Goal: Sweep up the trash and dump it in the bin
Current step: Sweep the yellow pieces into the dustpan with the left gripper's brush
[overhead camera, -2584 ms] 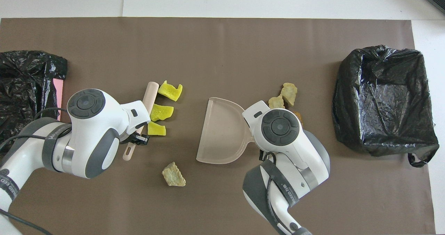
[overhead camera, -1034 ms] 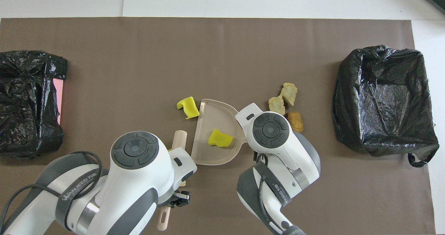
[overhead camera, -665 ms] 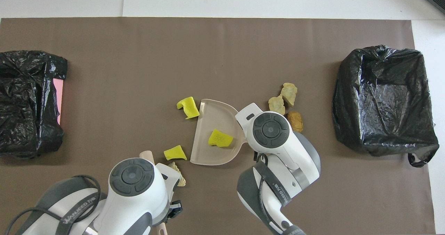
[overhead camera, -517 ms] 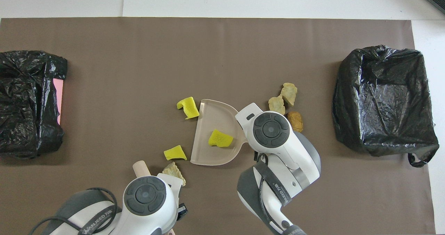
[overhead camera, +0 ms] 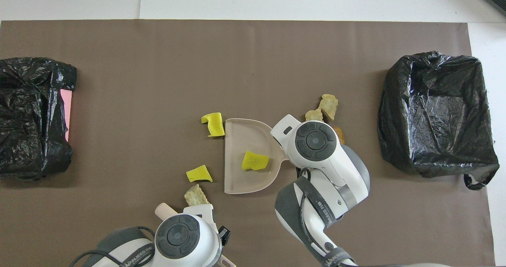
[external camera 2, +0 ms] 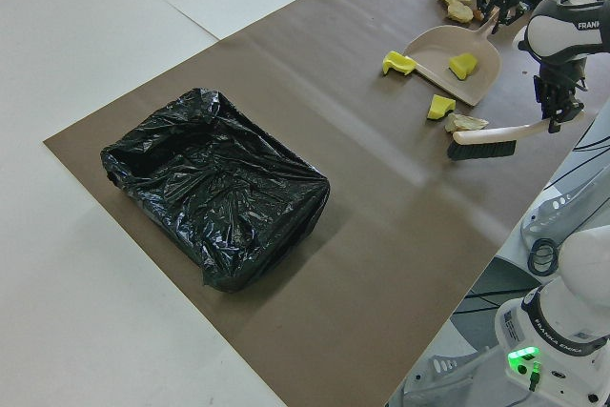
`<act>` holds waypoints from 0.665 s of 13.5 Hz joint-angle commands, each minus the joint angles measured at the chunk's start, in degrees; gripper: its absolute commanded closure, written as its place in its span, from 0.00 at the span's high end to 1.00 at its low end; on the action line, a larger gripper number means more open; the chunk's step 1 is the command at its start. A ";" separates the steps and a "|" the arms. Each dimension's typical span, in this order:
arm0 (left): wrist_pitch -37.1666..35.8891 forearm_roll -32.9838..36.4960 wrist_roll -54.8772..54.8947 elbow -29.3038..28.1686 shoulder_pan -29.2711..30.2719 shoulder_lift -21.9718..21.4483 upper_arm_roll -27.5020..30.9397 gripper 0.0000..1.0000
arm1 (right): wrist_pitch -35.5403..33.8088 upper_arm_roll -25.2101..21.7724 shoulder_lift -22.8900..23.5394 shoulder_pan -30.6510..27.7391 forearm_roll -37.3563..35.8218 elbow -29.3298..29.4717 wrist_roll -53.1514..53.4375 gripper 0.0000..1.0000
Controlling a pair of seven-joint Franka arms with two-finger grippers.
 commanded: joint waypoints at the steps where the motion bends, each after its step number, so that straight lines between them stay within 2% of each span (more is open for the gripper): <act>1: 6.29 -1.78 -1.08 0.06 -0.68 2.72 0.91 0.00 | 1.20 0.24 1.05 -0.74 -1.19 0.21 -1.10 0.00; 3: 10.51 -2.04 4.61 0.67 1.16 4.31 1.08 0.00 | 1.11 0.33 1.05 -0.74 -1.19 0.13 -0.57 0.00; 7: 11.58 -2.21 19.04 3.31 5.21 7.04 1.08 0.00 | 1.02 0.33 1.05 -0.83 -1.10 0.13 0.13 0.00; 9: 12.11 -2.21 28.49 3.66 5.39 7.39 1.08 0.00 | 1.02 0.24 1.05 -0.83 -1.10 0.13 0.57 0.00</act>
